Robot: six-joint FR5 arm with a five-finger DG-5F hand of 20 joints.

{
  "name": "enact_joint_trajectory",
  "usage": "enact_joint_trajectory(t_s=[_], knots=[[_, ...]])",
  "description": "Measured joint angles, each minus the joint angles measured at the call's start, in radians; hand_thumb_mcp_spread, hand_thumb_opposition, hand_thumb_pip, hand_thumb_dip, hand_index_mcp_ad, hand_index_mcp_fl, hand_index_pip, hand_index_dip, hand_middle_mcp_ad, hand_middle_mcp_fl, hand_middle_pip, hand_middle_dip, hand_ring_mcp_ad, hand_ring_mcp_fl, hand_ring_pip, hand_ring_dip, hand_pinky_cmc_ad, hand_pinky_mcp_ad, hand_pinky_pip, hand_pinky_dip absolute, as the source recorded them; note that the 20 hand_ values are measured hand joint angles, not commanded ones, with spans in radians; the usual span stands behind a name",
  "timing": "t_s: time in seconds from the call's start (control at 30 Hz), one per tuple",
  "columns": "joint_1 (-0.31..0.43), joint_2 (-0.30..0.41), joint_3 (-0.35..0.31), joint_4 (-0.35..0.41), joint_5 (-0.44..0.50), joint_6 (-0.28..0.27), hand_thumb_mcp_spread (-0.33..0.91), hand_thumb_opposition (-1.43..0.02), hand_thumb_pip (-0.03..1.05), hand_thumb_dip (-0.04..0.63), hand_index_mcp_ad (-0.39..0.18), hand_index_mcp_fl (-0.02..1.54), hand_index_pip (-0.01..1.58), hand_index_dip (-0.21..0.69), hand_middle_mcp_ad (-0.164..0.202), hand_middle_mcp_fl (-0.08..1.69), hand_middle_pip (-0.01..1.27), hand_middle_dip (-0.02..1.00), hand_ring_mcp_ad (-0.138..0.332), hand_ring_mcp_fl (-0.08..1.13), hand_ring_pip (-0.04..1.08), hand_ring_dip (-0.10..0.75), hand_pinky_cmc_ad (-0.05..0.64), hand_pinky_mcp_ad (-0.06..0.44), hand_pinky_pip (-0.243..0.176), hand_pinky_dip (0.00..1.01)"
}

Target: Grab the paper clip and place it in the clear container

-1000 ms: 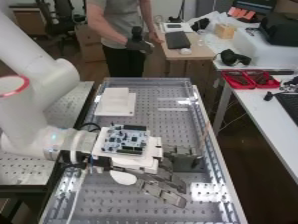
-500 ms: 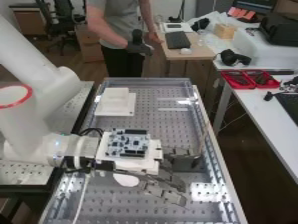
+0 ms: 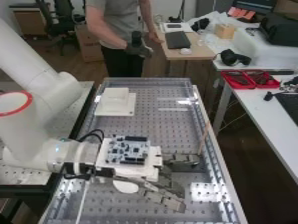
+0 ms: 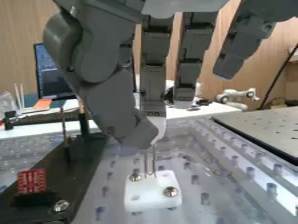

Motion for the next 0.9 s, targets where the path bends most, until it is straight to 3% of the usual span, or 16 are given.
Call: enact_joint_trajectory(t_s=[0.9], knots=[[0.000, -0.009, 0.002, -0.008, 0.008, 0.009, 0.60, -0.97, 0.73, 0.347, -0.154, 0.10, 0.19, -0.176, -0.066, 0.55, 0.73, 0.78, 0.037, 0.44, 0.10, 0.541, 0.394, 0.251, 0.051, 0.16]])
